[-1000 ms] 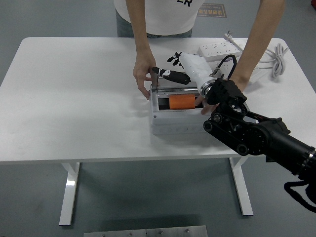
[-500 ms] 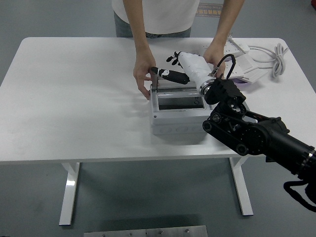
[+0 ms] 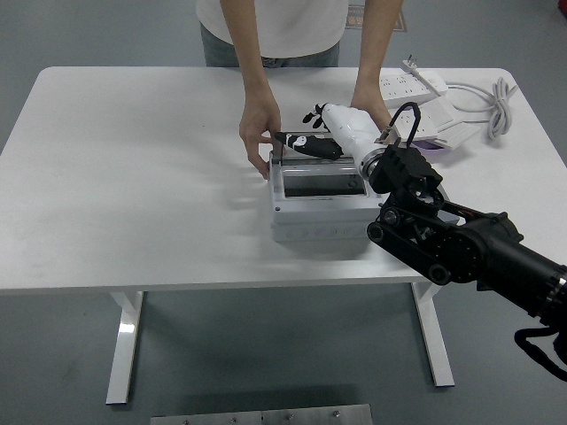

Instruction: Fetch the battery,place it into the box,close the lid of the box

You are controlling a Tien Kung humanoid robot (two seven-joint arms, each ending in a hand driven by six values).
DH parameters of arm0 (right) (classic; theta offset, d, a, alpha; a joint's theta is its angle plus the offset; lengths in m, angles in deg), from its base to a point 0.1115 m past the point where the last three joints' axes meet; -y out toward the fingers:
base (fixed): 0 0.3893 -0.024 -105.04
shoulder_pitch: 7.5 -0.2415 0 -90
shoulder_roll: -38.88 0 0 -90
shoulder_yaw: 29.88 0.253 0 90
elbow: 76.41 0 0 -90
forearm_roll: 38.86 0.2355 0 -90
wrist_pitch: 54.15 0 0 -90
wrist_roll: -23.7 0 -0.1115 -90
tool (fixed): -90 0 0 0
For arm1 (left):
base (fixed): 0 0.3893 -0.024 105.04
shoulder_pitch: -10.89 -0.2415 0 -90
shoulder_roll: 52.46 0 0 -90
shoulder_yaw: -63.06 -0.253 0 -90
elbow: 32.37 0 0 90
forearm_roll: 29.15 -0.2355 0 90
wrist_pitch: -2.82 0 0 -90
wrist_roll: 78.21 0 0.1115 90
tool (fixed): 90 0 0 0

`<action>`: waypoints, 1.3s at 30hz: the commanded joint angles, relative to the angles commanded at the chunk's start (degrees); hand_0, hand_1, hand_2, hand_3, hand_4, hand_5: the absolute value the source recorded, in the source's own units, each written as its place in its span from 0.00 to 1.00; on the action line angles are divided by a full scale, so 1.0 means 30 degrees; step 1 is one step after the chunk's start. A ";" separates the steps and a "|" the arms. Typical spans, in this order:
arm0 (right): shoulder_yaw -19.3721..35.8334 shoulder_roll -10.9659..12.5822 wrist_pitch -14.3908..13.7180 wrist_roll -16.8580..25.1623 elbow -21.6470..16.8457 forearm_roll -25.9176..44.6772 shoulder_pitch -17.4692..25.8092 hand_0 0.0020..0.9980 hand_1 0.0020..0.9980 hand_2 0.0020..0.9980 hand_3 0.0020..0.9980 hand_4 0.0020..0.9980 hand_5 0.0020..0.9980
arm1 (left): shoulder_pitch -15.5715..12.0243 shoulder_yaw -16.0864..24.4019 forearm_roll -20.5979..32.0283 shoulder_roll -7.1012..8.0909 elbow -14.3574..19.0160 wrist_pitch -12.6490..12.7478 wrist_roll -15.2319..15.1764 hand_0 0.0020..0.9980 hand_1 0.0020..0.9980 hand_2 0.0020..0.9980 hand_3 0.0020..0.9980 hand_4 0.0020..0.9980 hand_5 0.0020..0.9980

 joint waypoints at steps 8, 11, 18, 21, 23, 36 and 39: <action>0.0107 0.0639 0.0795 -0.0924 -0.1323 -0.0591 0.0353 0.81 0.67 0.69 0.73 0.98 1.00 | -0.0047 -0.0107 0.0205 0.0024 -0.0011 0.0052 -0.0036 0.59 0.72 0.67 0.61 0.70 0.17; 0.0167 0.0902 0.1131 -0.1392 -0.1875 -0.0898 0.0543 0.81 0.67 0.69 0.73 0.98 1.00 | -0.0082 -0.0149 0.0281 0.0041 -0.0011 0.0078 -0.0041 0.59 0.72 0.67 0.61 0.70 0.17; 0.0276 0.1301 0.1763 -0.2093 -0.2836 -0.1388 0.0829 0.78 0.66 0.68 0.73 0.97 1.00 | -0.0145 -0.0217 0.0412 0.0062 -0.0019 0.0121 -0.0067 0.59 0.72 0.67 0.61 0.70 0.17; 0.0310 0.1412 0.2045 -0.2299 -0.3123 -0.1570 0.0911 0.68 0.56 0.63 0.72 0.97 1.00 | -0.0165 -0.0242 0.0464 0.0070 -0.0023 0.0135 -0.0076 0.59 0.72 0.67 0.61 0.70 0.17; 0.0374 0.1511 0.2251 -0.2458 -0.3390 -0.1725 0.0968 0.68 0.56 0.63 0.72 0.97 1.00 | -0.0180 -0.0274 0.0524 0.0074 -0.0029 0.0146 -0.0093 0.59 0.72 0.67 0.61 0.70 0.17; 0.0637 0.2016 0.3436 -0.3208 -0.4794 -0.2388 0.1167 0.59 0.48 0.59 0.70 0.96 1.00 | -0.0205 -0.0311 0.0613 0.0098 -0.0023 0.0177 -0.0084 0.59 0.72 0.67 0.61 0.70 0.17; 0.0618 0.2044 0.3484 -0.3234 -0.4864 -0.2405 0.1195 0.59 0.48 0.59 0.70 0.95 1.00 | -0.0213 -0.0322 0.0626 0.0102 -0.0026 0.0179 -0.0089 0.59 0.72 0.67 0.61 0.70 0.17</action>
